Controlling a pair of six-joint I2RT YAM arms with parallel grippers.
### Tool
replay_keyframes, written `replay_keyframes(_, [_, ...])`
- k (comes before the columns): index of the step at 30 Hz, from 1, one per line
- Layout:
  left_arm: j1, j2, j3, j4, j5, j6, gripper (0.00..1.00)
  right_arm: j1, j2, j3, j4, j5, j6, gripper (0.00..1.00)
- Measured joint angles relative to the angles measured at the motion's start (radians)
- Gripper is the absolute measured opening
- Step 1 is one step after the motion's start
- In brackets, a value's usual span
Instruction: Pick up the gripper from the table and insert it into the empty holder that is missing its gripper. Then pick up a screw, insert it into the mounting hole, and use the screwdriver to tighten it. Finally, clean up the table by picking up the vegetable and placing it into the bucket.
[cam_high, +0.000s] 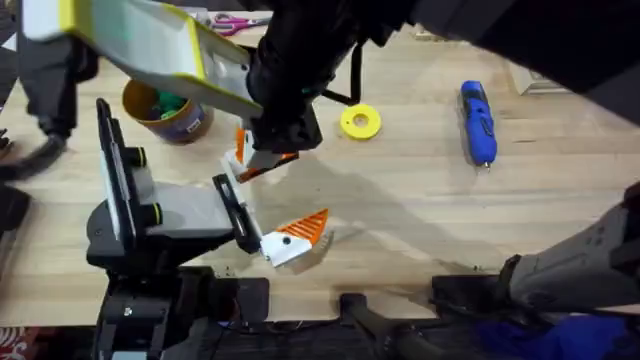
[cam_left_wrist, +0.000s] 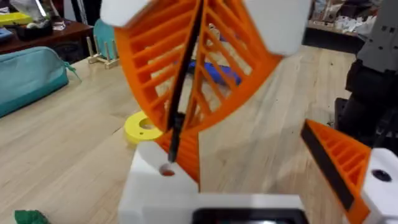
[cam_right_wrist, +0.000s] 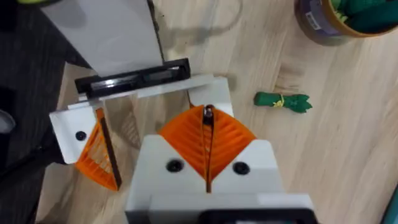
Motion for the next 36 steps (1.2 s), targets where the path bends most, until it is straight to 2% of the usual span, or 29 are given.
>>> replay_keyframes(36, [0.000, 0.000, 0.000, 0.000, 0.000, 0.000, 0.985, 0.010, 0.008, 0.000, 0.001, 0.031, 0.000, 0.006])
